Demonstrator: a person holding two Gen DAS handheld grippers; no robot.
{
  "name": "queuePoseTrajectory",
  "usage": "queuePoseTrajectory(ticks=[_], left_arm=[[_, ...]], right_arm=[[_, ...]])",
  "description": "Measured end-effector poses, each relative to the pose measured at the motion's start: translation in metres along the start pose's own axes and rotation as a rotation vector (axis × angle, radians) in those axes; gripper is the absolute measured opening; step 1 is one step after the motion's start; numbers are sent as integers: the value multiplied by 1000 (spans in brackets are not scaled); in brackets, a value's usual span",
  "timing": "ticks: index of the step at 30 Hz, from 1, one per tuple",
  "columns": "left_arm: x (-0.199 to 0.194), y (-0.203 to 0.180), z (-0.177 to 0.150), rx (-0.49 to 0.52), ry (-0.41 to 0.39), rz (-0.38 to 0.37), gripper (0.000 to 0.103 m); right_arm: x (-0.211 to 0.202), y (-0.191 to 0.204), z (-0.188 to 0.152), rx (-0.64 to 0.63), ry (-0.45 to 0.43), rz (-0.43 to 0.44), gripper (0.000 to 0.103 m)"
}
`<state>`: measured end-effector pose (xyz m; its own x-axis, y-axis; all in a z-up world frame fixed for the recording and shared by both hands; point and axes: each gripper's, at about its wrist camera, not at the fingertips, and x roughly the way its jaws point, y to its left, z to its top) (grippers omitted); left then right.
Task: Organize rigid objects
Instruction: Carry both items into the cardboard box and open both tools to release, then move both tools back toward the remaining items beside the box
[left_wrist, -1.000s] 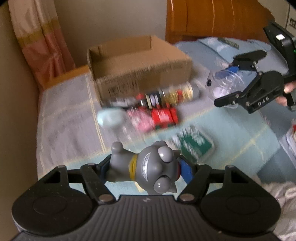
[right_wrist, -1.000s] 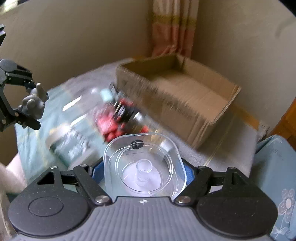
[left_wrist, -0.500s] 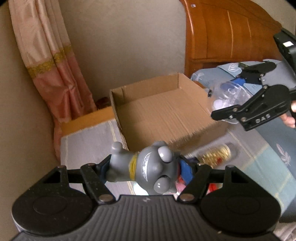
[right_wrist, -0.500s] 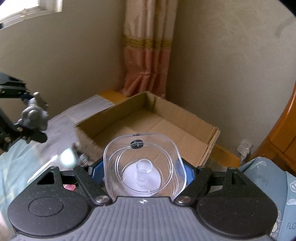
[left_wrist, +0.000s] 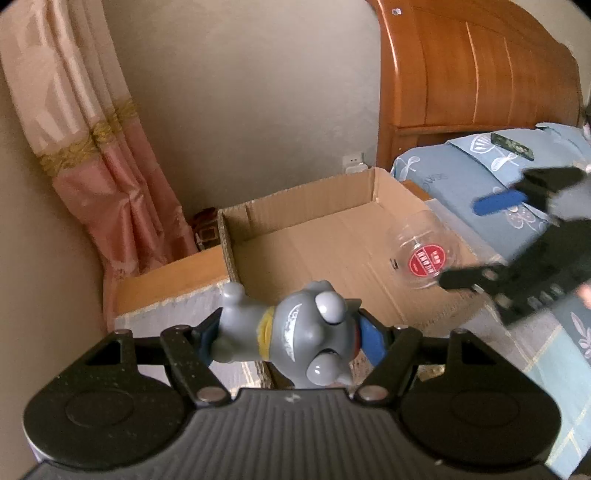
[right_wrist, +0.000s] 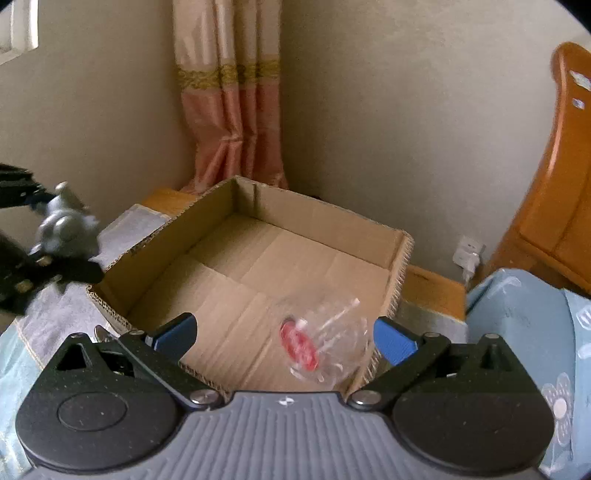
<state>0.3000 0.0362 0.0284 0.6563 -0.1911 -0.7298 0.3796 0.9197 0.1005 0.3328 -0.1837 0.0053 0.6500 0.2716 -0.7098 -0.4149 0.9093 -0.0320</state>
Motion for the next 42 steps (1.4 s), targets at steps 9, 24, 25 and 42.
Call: queuePoseTrajectory(ticks=[9,24,25,42], left_arm=[[34,-4,25,-15,22,-14,73],[91,-1,48,-103,46,44,95],[89,0,46,-104,36,44,95],[22,-16,9,-55,-73,50,99]], right_arm=[[-42,6,-33,33,22,-22,103],[-66,28,-59,43,38,-20,103],[-66,29,-60,42,38,-19,103],[-68,53,-79,54,35,-4,103]])
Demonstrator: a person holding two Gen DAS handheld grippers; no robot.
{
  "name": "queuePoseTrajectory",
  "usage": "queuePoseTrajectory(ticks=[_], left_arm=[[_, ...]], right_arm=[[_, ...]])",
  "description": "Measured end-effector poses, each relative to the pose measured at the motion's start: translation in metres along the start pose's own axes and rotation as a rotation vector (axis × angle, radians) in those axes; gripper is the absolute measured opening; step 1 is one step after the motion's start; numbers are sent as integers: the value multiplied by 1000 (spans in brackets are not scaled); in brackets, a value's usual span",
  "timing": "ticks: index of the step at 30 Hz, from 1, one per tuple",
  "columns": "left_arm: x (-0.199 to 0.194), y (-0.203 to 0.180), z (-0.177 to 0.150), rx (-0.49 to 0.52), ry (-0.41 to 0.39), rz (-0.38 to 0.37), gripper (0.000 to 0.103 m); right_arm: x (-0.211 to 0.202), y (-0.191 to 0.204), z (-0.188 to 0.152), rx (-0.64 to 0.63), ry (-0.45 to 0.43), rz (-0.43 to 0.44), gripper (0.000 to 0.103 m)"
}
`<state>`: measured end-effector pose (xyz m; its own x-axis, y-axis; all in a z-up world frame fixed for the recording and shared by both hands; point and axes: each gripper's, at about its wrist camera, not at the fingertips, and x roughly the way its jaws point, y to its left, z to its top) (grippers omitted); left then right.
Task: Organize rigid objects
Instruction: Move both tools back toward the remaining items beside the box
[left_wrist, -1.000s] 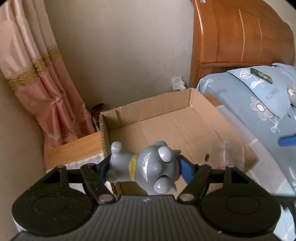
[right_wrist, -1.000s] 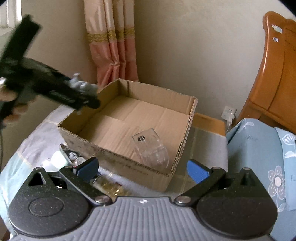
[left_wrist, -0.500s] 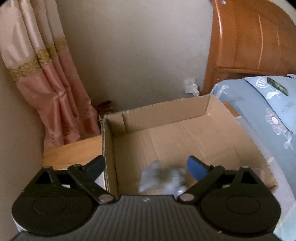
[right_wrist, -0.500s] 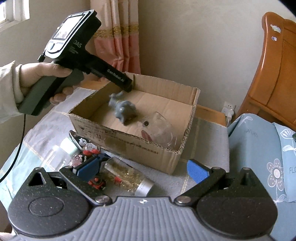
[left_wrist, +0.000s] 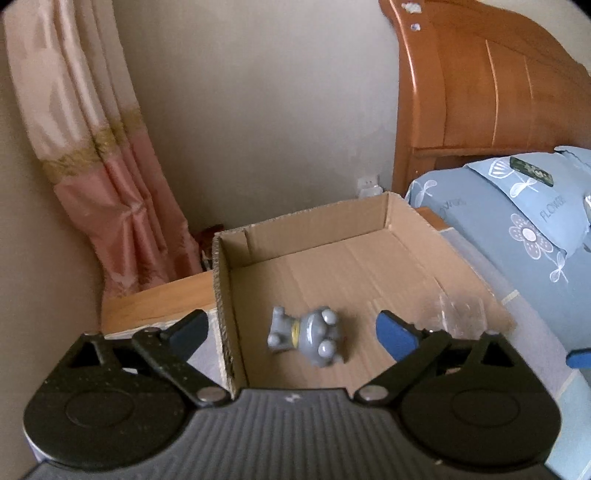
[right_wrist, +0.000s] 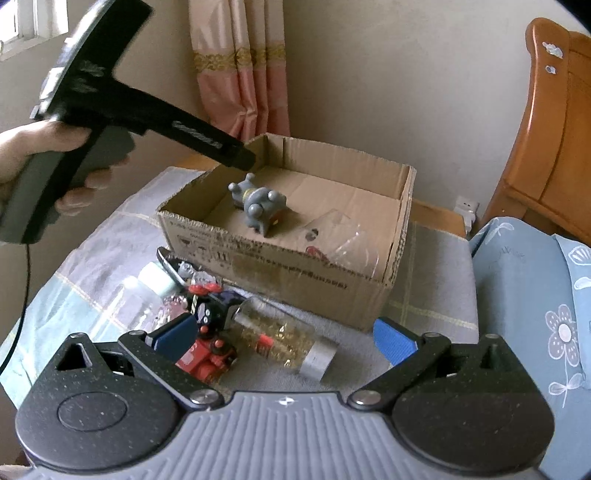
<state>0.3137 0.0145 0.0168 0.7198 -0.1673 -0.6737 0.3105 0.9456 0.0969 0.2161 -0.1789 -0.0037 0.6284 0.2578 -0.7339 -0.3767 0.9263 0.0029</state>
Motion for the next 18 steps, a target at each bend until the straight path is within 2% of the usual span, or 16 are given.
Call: queuePoseTrajectory(ticks=[3,10,13,18], left_arm=[[-16,-2,-18,-12,-18,-20,101],[-42,-1,-70,-59,-17,-5,101],[-49,-1,-92,-90,-9,19,101],[-60,3,-123,-118,4,111,101]], right_arm=[[0,5,-8,4,7,1,103],[0,21,-27,5,17,8,103],[-2,31,-34,-4,27,26,103],[-4,56,-42,-51,41,76,103]])
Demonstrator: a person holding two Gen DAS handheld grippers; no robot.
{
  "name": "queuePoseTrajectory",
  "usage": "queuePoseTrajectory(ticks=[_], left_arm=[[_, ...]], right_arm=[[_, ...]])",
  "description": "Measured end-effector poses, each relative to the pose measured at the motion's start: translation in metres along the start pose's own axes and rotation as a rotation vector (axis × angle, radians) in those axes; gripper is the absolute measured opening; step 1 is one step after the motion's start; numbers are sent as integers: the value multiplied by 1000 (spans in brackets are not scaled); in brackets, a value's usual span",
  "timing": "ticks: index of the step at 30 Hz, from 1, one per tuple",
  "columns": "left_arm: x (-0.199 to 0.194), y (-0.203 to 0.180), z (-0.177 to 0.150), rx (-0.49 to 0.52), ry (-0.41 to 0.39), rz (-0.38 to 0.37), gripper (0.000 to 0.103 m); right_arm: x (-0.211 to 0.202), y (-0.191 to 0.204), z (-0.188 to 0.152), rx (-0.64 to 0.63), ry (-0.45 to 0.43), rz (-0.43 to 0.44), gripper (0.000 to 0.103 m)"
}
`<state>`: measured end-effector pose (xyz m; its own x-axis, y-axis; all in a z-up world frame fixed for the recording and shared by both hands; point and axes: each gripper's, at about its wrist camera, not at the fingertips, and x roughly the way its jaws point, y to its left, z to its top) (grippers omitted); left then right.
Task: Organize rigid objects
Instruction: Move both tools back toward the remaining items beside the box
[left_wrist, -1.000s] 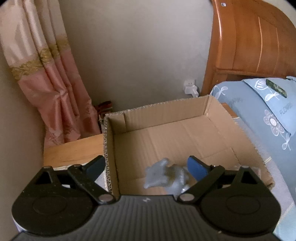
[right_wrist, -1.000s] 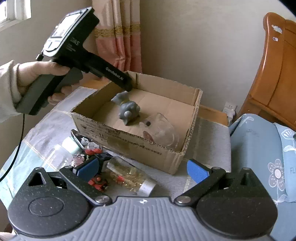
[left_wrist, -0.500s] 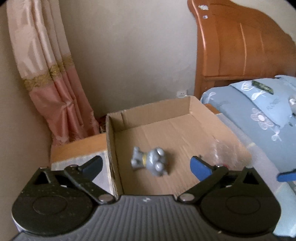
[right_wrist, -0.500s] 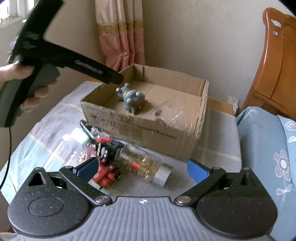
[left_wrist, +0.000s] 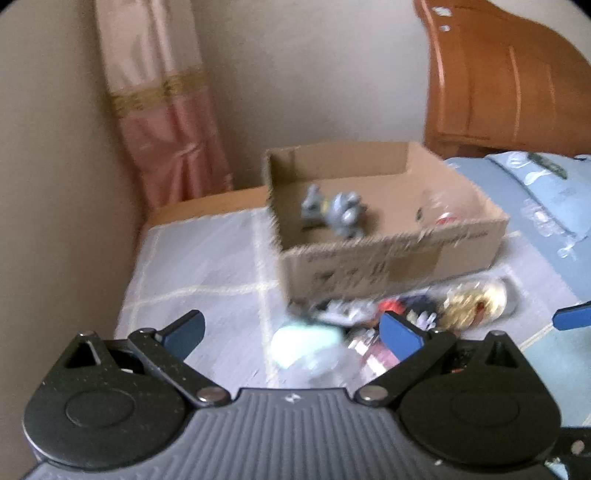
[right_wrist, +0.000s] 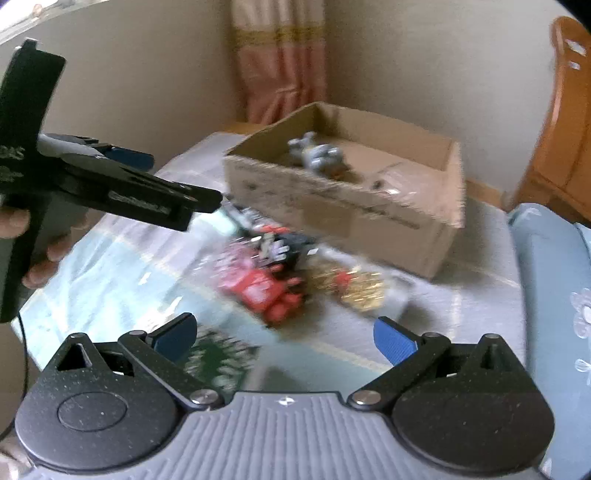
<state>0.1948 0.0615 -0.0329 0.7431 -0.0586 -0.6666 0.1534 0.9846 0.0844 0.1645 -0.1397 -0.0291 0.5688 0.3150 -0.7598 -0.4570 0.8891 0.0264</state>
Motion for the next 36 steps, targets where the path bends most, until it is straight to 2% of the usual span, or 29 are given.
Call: queuePoseTrajectory(ticks=[2,6,15,21,29,36], left_arm=[[-5,2,-9,-1,8,32,101],[-12,9,-21,-8,21,35,101],[-18,21,-37,-39,30,18,101],[-14,17,-42,-38,40,-40,101],[6,-7,-53,9,93,-106,101],[10,5,-74,27,148,-64,101]], right_arm=[[2,13,-3,-33,3,18,103],[7,37,1,-83,-5,39,103],[35,83,-6,-206,17,-47,103],[43,73,-18,-193,38,-122,103],[36,43,-37,-109,69,-136,103],[28,19,-48,-57,79,-151,103]])
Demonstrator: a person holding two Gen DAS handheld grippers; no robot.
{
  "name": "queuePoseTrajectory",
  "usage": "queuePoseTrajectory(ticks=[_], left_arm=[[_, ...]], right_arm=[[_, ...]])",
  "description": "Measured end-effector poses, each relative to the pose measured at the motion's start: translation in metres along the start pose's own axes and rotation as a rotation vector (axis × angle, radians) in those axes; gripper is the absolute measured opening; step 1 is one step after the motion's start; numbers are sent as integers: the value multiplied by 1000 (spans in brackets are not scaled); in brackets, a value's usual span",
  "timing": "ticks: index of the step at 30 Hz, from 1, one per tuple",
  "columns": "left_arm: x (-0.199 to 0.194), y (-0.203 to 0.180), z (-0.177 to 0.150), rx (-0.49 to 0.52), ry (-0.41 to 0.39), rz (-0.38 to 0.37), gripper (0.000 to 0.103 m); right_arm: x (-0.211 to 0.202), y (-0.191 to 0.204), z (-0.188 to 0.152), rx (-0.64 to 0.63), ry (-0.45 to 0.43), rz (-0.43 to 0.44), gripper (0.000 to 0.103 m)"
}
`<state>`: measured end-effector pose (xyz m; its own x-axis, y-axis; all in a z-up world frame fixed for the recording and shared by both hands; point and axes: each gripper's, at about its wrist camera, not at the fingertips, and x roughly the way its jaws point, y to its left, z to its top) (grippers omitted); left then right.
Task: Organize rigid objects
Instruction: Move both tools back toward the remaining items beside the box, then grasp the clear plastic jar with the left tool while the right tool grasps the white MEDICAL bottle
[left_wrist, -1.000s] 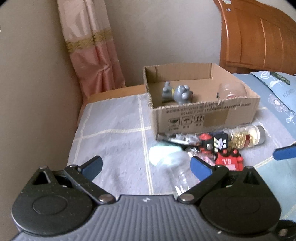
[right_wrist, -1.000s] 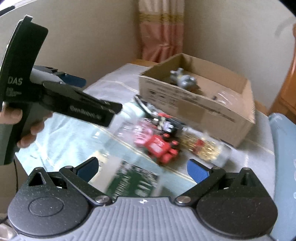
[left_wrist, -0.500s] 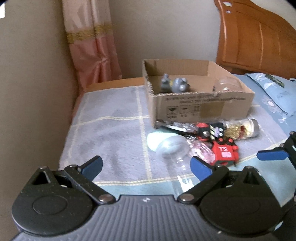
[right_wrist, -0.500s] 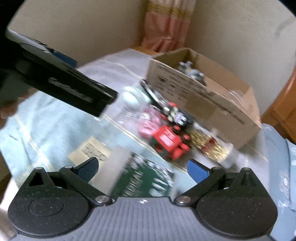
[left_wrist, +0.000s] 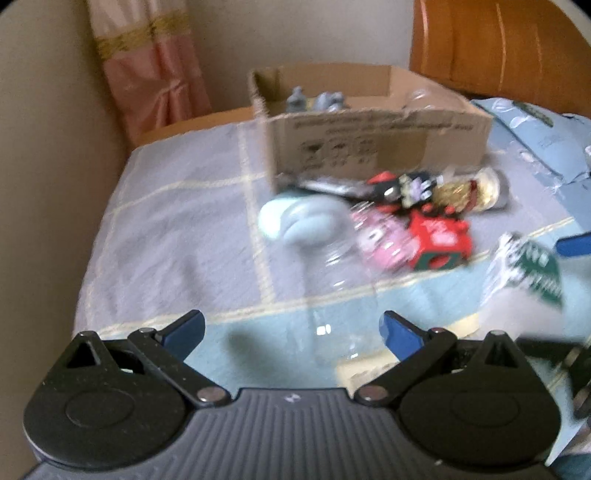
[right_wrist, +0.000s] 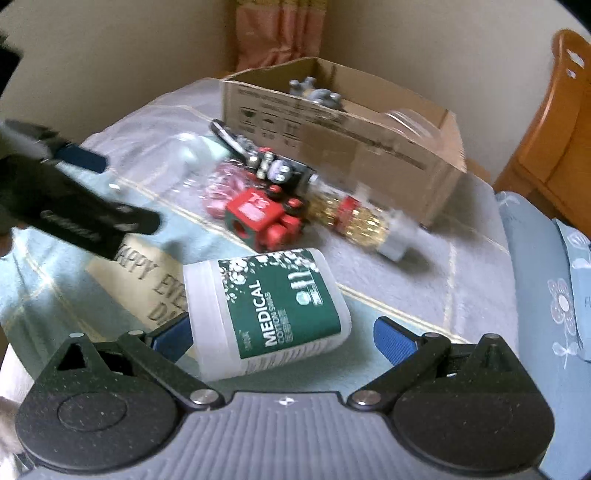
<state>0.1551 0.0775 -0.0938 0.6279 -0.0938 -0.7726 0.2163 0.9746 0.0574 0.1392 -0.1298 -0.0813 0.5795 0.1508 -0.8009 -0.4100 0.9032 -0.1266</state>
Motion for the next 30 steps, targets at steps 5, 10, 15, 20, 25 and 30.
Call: queuePoseTrajectory(ticks=[5,10,15,20,25,30], left_arm=[[-1,28,-13,-42,30,47,101],[2,60,-14,-125,40,103,101],[0,60,-13,-114,50,92,101],[-3,33,-16,-56,66,-15,101],[3,14,-11,-52,52,-27,102],[10,5,-3,-97,51,14,102]], right_arm=[[3,-15,-3,30,4,5,103],[5,-20,-5,24,-3,32,103],[14,-21,-6,-33,6,53,103],[20,-24,-7,-50,-5,101,103],[26,-33,-7,-26,-11,159,103],[26,-33,-12,-35,-53,171,103]])
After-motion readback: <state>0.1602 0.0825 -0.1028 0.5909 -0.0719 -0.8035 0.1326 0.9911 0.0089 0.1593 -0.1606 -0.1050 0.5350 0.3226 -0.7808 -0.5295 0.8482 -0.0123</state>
